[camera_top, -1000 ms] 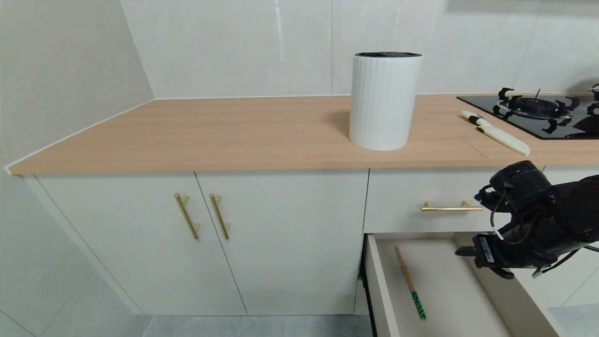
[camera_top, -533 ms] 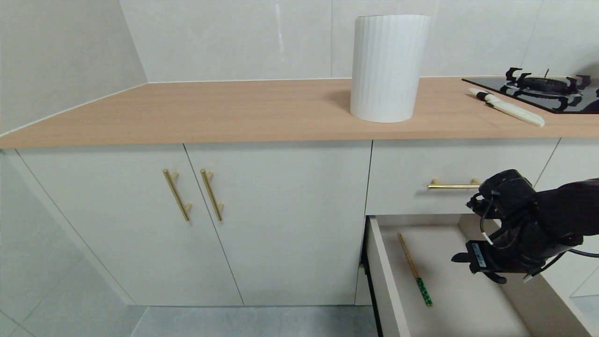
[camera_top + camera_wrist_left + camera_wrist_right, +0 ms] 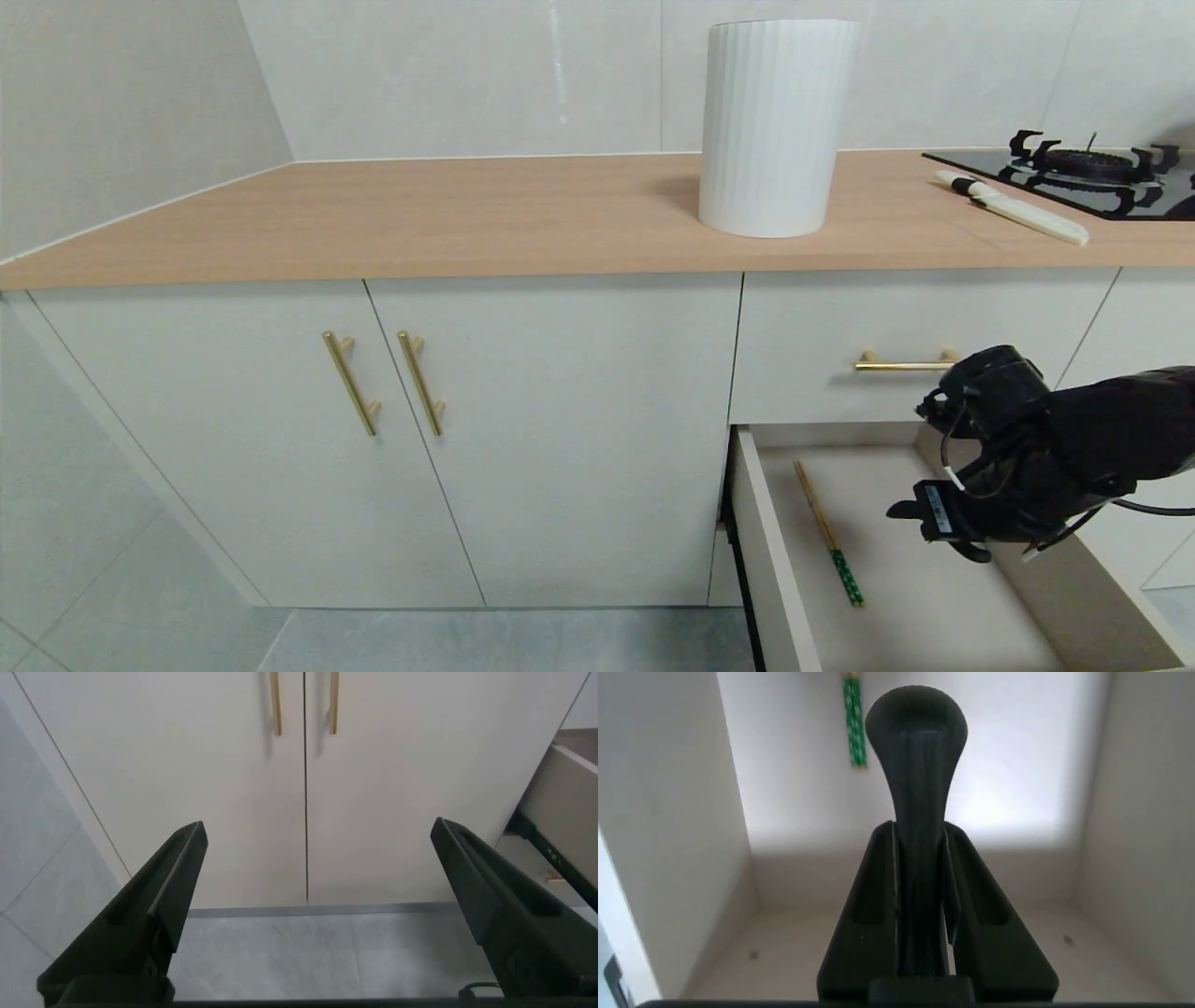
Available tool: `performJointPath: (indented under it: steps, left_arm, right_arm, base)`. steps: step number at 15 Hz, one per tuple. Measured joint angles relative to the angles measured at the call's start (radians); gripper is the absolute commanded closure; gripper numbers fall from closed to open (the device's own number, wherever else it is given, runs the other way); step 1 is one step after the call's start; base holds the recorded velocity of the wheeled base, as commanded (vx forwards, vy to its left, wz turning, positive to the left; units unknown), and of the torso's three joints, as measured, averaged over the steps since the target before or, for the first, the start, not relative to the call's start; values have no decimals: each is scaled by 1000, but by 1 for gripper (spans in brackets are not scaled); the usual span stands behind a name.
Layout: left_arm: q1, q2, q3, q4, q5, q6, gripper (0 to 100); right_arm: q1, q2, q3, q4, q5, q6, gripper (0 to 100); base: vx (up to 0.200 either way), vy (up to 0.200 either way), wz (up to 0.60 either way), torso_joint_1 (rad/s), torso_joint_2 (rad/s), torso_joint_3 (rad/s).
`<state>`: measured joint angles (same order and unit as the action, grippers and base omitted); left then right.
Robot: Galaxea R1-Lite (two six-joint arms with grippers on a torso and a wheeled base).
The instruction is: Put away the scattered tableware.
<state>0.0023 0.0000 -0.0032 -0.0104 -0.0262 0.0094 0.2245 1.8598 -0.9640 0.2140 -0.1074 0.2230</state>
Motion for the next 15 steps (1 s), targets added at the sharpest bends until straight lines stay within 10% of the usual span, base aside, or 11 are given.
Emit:
performJointPath:
  steps: [9,15]
  left_arm:
    - [0,0,0,0,0,0,0]
    - [0,0,0,0,0,0,0]
  right_arm:
    - [-54,289,35,-456,-2,-145,100]
    - [-83,385,42,-499,-1,-151,100]
  base:
    - [0,0,0,0,0,0]
    - [0,0,0,0,0,0]
